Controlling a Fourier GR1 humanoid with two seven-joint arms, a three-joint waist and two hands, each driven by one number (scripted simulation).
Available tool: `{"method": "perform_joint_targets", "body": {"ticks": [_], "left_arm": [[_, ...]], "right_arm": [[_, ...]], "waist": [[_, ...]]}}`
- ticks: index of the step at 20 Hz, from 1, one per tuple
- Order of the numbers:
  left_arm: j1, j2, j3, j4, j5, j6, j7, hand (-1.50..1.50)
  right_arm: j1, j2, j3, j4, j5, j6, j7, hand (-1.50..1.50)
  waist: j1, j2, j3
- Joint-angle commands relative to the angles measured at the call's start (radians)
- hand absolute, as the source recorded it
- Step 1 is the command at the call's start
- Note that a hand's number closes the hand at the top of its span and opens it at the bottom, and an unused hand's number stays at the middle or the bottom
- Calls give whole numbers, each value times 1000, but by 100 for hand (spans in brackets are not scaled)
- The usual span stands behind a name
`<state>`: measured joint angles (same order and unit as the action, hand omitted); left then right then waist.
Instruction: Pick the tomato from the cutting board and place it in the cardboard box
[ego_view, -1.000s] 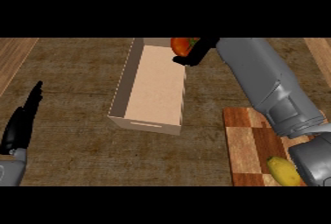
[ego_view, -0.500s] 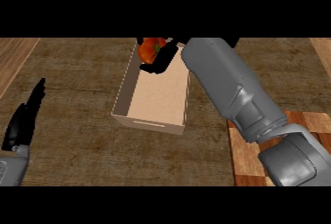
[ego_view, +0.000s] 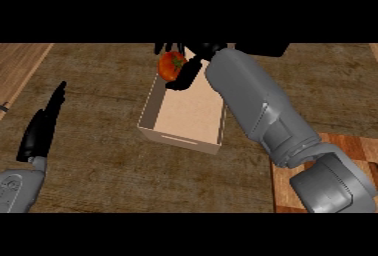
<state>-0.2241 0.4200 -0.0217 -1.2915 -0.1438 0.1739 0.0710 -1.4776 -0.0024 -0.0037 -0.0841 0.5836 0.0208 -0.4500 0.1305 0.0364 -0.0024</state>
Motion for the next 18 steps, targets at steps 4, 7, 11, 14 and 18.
{"method": "perform_joint_targets", "body": {"ticks": [4,7,11,14,18], "left_arm": [[-28,-18,-29,13,-26,-5,-14,0],[-60,-18,-6,8,-6,-7,25,0],[-15,-15,-13,-10,-12,-11,16,0],[-29,-10,-5,9,-19,-6,9,0],[11,-16,7,18,-23,15,-10,0]], "right_arm": [[47,2,-5,36,-36,18,15,-150],[73,2,-22,9,-53,10,-63,-150],[75,2,-81,-21,-128,-22,-106,-150],[46,2,-145,-33,-200,-28,-97,-150],[68,2,-219,-46,-267,-20,-123,-150]], "waist": [[41,10,0],[17,12,1],[28,4,3],[18,4,2],[-24,3,2]]}}
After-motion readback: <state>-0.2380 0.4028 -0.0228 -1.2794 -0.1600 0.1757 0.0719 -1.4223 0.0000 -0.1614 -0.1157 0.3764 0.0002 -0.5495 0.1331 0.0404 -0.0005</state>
